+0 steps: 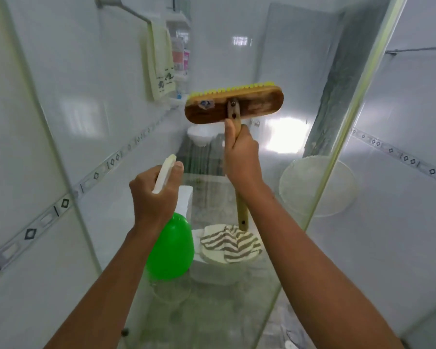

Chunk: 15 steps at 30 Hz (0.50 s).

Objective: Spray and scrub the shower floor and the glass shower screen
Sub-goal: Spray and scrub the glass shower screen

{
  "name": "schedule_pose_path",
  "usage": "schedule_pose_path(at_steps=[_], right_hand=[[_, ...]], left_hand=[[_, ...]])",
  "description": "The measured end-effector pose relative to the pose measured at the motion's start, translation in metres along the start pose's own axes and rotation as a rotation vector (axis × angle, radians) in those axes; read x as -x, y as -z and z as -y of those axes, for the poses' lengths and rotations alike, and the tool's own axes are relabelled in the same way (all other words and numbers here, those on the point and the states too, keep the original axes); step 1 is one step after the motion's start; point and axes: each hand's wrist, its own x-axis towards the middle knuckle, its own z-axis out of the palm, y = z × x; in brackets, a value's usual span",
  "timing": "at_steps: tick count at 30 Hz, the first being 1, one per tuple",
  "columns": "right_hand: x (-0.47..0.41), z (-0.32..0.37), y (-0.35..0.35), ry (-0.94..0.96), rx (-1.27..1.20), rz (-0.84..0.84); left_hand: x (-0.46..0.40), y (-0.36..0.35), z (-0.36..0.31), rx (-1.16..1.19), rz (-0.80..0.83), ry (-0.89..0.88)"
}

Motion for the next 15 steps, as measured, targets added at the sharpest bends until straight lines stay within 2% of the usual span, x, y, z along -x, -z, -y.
schedule_pose_path(at_steps=[5, 10, 15], right_hand=[[0.081, -0.089, -0.024, -0.046, 0.031, 0.126], [0.189, -0.197, -0.047, -0.29, 0.017, 0.248], [0.227, -0.249, -0.059, -0.333, -0.016, 0.424]], left_hand=[[0.023, -0.014, 0.017, -0.012, -0.027, 0.112], [0.053, -0.029, 0.047, -0.047, -0.055, 0.208], [0.099, -0.044, 0.068, -0.135, -0.119, 0.318]])
